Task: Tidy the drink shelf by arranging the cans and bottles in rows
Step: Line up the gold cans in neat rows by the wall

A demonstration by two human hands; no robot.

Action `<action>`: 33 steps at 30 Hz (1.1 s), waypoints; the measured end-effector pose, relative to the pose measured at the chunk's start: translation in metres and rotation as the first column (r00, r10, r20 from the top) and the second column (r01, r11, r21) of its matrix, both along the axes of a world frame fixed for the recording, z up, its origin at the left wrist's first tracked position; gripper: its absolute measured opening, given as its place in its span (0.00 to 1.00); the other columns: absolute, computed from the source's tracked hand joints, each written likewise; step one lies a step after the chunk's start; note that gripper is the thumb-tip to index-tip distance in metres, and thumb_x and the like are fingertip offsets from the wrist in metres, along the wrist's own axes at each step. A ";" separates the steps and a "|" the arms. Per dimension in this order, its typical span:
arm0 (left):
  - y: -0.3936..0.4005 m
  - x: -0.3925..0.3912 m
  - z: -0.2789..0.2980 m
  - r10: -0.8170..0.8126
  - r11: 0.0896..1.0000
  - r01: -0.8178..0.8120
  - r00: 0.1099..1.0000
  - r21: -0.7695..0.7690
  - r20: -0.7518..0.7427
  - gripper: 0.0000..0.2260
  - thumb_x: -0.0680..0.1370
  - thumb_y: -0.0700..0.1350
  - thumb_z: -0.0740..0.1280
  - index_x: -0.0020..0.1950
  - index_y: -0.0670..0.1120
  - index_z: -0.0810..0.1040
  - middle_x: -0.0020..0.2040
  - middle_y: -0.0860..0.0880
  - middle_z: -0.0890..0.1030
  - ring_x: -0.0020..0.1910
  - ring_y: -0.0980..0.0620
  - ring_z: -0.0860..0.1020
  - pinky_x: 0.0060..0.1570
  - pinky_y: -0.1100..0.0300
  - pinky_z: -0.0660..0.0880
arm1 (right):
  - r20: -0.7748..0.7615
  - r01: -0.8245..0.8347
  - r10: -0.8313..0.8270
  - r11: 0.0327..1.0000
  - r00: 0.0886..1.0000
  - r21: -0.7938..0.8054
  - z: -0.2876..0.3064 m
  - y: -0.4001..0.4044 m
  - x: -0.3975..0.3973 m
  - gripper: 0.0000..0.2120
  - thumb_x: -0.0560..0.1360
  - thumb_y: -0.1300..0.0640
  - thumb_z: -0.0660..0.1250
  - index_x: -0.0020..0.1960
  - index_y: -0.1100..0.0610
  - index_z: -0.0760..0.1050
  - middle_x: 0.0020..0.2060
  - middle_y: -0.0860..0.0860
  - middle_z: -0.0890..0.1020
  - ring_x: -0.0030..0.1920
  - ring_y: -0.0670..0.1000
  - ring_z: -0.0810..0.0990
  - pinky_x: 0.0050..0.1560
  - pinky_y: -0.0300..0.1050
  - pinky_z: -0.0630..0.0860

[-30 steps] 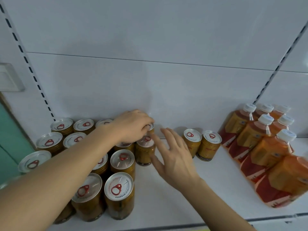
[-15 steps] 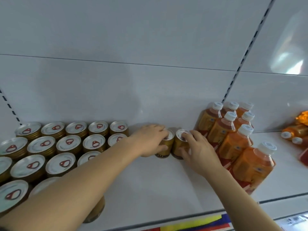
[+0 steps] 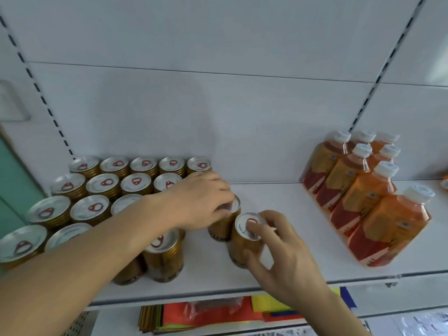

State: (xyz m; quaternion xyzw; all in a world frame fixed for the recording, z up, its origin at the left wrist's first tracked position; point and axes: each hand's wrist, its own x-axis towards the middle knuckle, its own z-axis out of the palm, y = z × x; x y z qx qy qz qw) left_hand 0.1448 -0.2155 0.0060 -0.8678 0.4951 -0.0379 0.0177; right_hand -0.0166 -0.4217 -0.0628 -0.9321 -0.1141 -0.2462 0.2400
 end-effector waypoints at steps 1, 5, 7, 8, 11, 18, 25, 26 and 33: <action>0.007 -0.001 0.001 0.005 1.000 -0.005 1.000 0.003 -0.003 0.19 0.82 0.64 0.51 0.56 0.57 0.77 0.56 0.59 0.78 0.62 0.54 0.71 0.64 0.50 0.72 | -0.009 -0.018 0.018 1.000 1.000 0.004 0.000 0.011 -0.005 0.20 0.76 0.48 0.71 0.65 0.50 0.74 0.64 0.53 0.75 0.52 0.56 0.79 0.42 0.49 0.81; 0.028 -0.004 0.002 0.020 1.000 -0.021 1.000 -0.009 -0.022 0.19 0.83 0.63 0.50 0.58 0.57 0.77 0.60 0.59 0.78 0.67 0.54 0.69 0.66 0.47 0.73 | -0.047 -0.051 0.051 0.999 0.998 -0.012 -0.002 0.046 -0.014 0.22 0.77 0.48 0.70 0.69 0.49 0.73 0.68 0.53 0.74 0.58 0.54 0.78 0.51 0.40 0.76; 0.036 -0.004 0.002 0.023 1.000 -0.023 0.999 -0.010 -0.038 0.16 0.85 0.61 0.54 0.60 0.56 0.78 0.64 0.59 0.77 0.71 0.54 0.67 0.69 0.47 0.71 | -0.049 -0.051 0.050 0.998 0.998 -0.026 -0.003 0.061 -0.016 0.23 0.77 0.49 0.70 0.71 0.49 0.73 0.69 0.53 0.74 0.59 0.54 0.78 0.54 0.40 0.74; 0.039 -0.003 0.002 0.022 1.000 -0.022 0.999 -0.007 -0.045 0.14 0.85 0.60 0.56 0.61 0.56 0.78 0.66 0.59 0.77 0.72 0.54 0.66 0.70 0.48 0.70 | -0.049 -0.053 0.051 0.998 0.997 -0.025 -0.004 0.068 -0.017 0.23 0.78 0.49 0.69 0.71 0.49 0.73 0.70 0.53 0.74 0.60 0.54 0.78 0.54 0.41 0.75; 0.046 -0.002 0.005 0.016 1.000 -0.018 0.996 -0.011 -0.092 0.12 0.86 0.57 0.59 0.63 0.55 0.78 0.68 0.57 0.76 0.73 0.54 0.66 0.72 0.48 0.69 | -0.037 -0.049 0.048 0.998 0.998 -0.033 -0.004 0.084 -0.019 0.23 0.79 0.49 0.68 0.74 0.49 0.71 0.72 0.55 0.74 0.64 0.57 0.78 0.57 0.48 0.80; 0.055 -0.006 0.013 0.038 0.999 -0.040 0.979 -0.004 -0.198 0.09 0.87 0.53 0.61 0.65 0.55 0.76 0.72 0.54 0.73 0.75 0.52 0.68 0.71 0.49 0.70 | -0.001 -0.004 0.004 0.998 1.000 -0.065 -0.010 0.090 -0.019 0.22 0.82 0.50 0.65 0.75 0.52 0.72 0.74 0.56 0.73 0.67 0.59 0.78 0.59 0.52 0.82; 0.054 -0.009 0.016 0.086 0.994 -0.100 0.945 -0.031 -0.316 0.13 0.88 0.53 0.57 0.67 0.54 0.78 0.73 0.53 0.74 0.74 0.51 0.69 0.71 0.46 0.70 | -0.042 0.024 -0.027 0.997 0.999 -0.068 -0.015 0.090 -0.012 0.23 0.84 0.50 0.64 0.78 0.49 0.68 0.79 0.56 0.70 0.71 0.60 0.77 0.62 0.55 0.83; 0.055 -0.009 0.016 0.093 0.993 -0.111 0.941 -0.038 -0.326 0.14 0.88 0.53 0.57 0.67 0.54 0.78 0.73 0.52 0.75 0.74 0.51 0.69 0.71 0.46 0.70 | -0.045 0.024 -0.028 0.997 0.999 -0.069 -0.014 0.090 -0.012 0.23 0.84 0.50 0.64 0.78 0.48 0.68 0.79 0.56 0.70 0.71 0.60 0.77 0.62 0.55 0.83; 0.052 -0.014 0.007 0.148 0.972 -0.196 0.938 -0.127 -0.313 0.25 0.87 0.60 0.56 0.83 0.52 0.65 0.84 0.53 0.62 0.83 0.53 0.57 0.79 0.54 0.57 | -0.235 -0.040 0.084 0.982 0.968 0.185 -0.004 0.066 -0.014 0.36 0.84 0.36 0.62 0.86 0.38 0.50 0.85 0.36 0.52 0.84 0.38 0.51 0.80 0.37 0.55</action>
